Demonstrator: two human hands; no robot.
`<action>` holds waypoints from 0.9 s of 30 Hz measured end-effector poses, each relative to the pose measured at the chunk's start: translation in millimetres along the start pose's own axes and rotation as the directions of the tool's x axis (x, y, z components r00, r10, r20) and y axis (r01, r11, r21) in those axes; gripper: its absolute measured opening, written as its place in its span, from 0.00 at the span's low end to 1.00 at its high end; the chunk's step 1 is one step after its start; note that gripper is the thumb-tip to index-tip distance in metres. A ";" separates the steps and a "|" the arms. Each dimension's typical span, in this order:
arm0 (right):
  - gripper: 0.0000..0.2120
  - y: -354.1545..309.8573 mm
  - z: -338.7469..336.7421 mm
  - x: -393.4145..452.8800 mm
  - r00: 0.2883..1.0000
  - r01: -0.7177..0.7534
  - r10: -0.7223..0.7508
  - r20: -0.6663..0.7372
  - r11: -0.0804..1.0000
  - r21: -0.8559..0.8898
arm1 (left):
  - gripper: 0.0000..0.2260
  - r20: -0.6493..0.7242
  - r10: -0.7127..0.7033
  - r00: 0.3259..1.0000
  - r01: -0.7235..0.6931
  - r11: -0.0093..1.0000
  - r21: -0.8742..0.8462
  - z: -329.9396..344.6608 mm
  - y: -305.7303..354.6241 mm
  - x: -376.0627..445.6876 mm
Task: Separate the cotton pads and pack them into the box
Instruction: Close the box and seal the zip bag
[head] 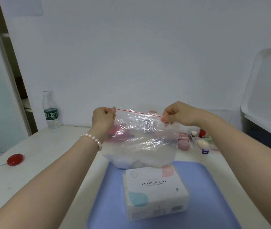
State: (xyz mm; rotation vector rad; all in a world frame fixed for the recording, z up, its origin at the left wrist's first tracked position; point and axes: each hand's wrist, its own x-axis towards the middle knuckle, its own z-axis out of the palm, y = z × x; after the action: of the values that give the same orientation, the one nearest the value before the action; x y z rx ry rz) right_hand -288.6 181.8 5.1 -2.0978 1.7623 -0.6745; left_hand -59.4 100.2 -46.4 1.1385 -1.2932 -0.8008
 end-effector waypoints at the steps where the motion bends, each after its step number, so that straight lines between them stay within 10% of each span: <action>1: 0.11 2.0 -0.5 -0.9 1.000 -0.004 0.004 -0.019 1.000 -0.004 | 0.18 0.006 -0.001 1.000 0.001 1.000 0.000 -0.1 -1.9 0.9; 19: 0.07 24.5 -16.4 -13.0 0.991 -0.021 0.036 -0.126 0.992 0.122 | 0.12 0.020 -0.040 0.999 0.042 0.989 -0.138 -6.5 -4.8 5.7; 23: 0.05 16.3 -25.3 -7.3 0.982 0.001 0.052 -0.182 0.961 0.276 | 0.14 0.253 -0.114 0.961 0.217 0.877 -0.429 -18.6 2.7 -0.5; 27: 0.04 11.2 -27.4 7.7 0.955 0.020 0.126 -0.269 0.876 0.483 | 0.33 0.610 -0.100 0.786 0.358 0.878 -0.318 -27.2 -29.3 -19.1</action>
State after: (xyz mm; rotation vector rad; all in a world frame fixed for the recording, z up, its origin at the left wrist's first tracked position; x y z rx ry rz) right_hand -311.9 173.7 23.4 -1.6637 1.5673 -1.3140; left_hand -31.6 114.7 -77.6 0.7228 -1.3765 -1.6312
